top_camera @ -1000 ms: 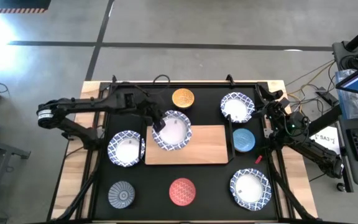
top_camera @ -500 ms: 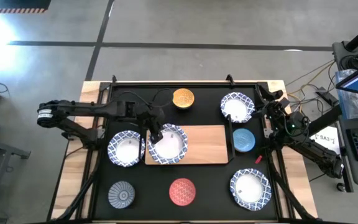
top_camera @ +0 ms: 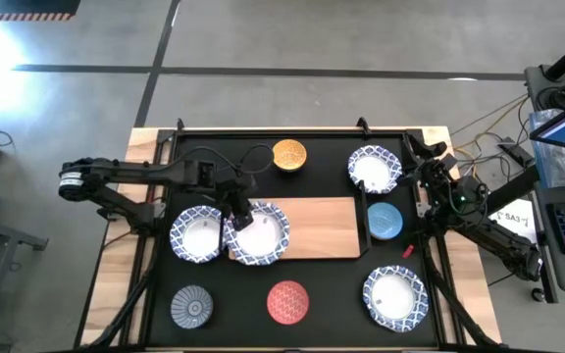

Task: Place and stack bowls onto a shelf
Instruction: Put the top left white patterned bowl on the shelf

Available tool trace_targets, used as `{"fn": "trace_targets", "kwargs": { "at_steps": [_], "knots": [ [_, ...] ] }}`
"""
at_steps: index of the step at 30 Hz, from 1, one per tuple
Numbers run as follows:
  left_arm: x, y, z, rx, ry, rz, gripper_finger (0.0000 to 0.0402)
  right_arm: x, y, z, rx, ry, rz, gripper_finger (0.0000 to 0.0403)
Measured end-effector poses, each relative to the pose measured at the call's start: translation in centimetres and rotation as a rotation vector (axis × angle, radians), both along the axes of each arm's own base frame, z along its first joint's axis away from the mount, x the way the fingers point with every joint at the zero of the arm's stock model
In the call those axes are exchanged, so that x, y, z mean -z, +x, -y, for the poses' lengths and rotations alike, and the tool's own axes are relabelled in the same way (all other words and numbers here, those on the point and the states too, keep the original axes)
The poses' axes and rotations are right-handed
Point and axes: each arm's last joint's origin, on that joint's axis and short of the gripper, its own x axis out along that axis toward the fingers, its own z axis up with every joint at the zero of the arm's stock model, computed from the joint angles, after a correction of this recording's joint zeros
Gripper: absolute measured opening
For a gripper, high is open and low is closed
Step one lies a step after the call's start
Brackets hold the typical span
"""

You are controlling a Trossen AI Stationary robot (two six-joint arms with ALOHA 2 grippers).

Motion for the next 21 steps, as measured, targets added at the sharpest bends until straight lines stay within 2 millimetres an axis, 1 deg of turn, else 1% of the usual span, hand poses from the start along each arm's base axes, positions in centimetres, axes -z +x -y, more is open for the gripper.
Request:
{"fn": "trace_targets", "kwargs": {
  "at_steps": [6,14,18,21],
  "knots": [
    [0.3,0.3,0.0,0.001,0.008,0.001,0.0003,0.0,0.0,0.0,0.0,0.0,0.0,0.0176],
    [2.0,1.3,-0.2,-0.001,0.027,-0.069,0.0003,0.0,0.0,0.0,0.0,0.0,0.0,0.0176],
    [2.2,1.5,-0.3,0.002,0.039,-0.072,0.0005,0.0,0.0,0.0,0.0,0.0,0.0,0.0176],
    [2.2,1.6,-0.3,-0.005,0.052,-0.065,0.0016,0.0,0.0,0.0,0.0,0.0,0.0,0.0176]
  ]
}}
